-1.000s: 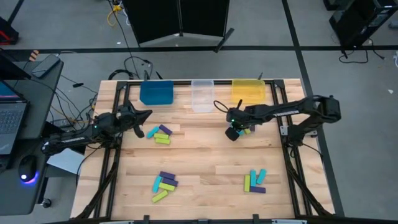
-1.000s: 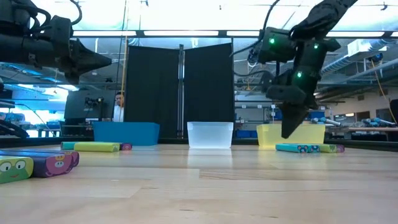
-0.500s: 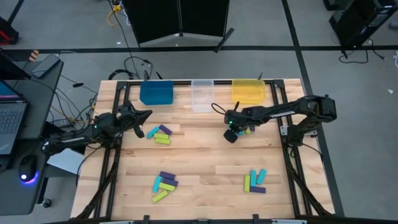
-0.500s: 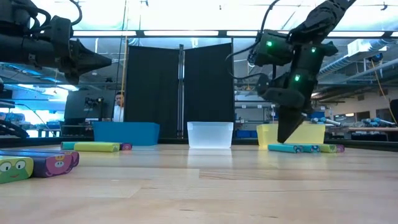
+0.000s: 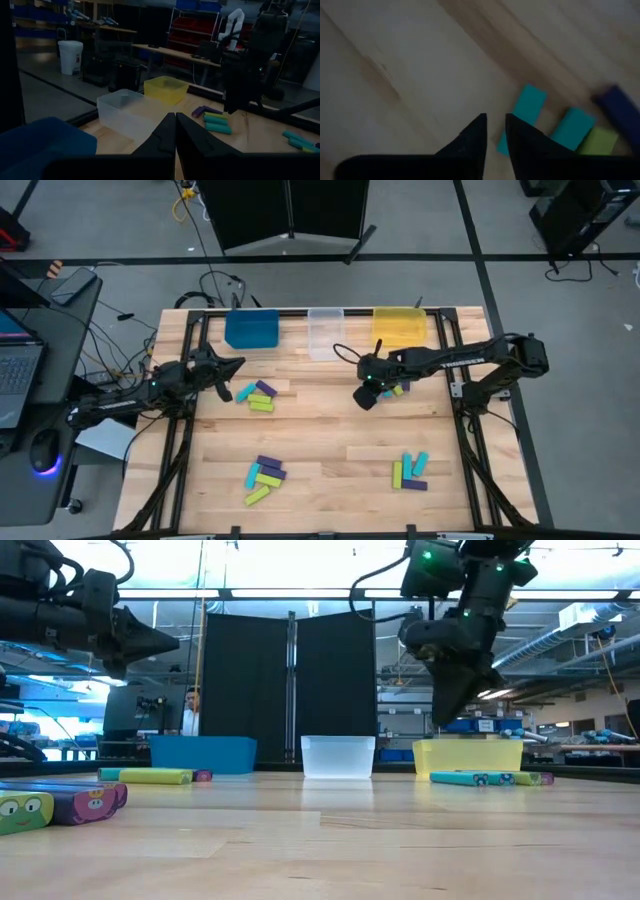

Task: Sort blocks
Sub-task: Put the blue block into the transparent bin

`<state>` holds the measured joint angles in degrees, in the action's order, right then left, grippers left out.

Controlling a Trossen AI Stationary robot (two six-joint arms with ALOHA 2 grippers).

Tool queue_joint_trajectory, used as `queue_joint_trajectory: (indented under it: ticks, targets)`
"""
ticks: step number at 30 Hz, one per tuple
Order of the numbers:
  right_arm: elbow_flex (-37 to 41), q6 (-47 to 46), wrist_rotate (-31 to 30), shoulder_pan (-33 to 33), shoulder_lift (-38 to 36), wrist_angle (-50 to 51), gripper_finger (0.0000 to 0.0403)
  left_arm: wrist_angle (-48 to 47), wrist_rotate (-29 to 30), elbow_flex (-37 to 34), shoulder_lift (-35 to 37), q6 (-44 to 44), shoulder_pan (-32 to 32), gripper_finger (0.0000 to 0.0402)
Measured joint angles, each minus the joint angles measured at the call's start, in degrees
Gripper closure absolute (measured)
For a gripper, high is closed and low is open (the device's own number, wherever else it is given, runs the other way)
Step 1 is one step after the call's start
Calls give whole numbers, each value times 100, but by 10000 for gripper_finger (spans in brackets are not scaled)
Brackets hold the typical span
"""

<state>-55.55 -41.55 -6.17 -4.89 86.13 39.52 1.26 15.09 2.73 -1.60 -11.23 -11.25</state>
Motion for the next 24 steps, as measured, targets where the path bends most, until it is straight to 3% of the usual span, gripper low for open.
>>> queue_joint_trajectory:
  ticks: [6, 24]
  targets:
    - [136, -655, -61, 33, 7, 104, 268, -7, -2, -1, -27, -101, 0, 385]
    - [620, -684, -492, -29, 242, -636, 182, 6, 26, -1, -29, 68, 0, 385]
